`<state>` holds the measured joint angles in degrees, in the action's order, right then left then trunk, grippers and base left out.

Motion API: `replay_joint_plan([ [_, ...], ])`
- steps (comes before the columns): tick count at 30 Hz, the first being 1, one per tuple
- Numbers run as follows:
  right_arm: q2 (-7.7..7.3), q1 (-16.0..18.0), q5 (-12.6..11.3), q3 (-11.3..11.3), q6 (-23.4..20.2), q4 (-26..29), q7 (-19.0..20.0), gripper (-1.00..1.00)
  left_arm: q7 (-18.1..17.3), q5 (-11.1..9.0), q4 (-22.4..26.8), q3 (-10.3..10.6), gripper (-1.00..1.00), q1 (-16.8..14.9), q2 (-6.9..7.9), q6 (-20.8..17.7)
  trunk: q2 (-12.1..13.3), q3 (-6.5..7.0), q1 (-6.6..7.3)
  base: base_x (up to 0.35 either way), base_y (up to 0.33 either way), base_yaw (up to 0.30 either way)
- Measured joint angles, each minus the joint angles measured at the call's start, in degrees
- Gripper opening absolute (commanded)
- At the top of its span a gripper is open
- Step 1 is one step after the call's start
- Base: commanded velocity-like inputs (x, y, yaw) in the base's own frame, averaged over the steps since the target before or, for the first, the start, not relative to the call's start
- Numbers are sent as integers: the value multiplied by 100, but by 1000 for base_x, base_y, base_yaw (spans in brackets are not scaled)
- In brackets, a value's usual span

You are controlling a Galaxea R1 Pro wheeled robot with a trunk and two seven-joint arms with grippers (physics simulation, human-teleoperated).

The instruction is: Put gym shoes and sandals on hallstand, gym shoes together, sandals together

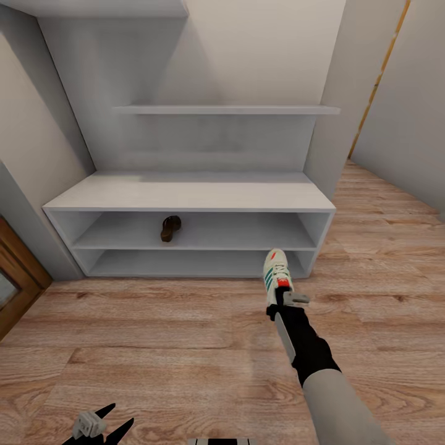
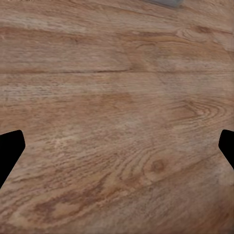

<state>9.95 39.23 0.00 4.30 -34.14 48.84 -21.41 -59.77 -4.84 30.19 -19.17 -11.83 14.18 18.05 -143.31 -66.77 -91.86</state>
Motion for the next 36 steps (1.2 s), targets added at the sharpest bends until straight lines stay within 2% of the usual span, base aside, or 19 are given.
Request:
replay_joint_plan([
  [3,0,94,-32,-1,-4,-113,-218,-100,-19,-2,15,9,100,0,-1,1,0,0,0,0,0,0],
  [10,0,99,-40,-4,0,-126,-232,-100,-28,-1,21,39,100,0,-4,1,0,0,1,39,43,0],
  [27,0,99,-25,6,-3,-169,-243,-100,-37,-7,41,60,100,1,-15,3,0,0,2,152,245,0],
  [31,-1,99,-40,-2,-5,-492,-373,-100,-35,-7,47,60,100,1,-20,1,0,0,2,214,206,0],
  [36,0,100,-36,-5,-2,-580,-412,-100,-32,-5,53,62,100,0,-22,1,0,0,2,180,132,0],
])
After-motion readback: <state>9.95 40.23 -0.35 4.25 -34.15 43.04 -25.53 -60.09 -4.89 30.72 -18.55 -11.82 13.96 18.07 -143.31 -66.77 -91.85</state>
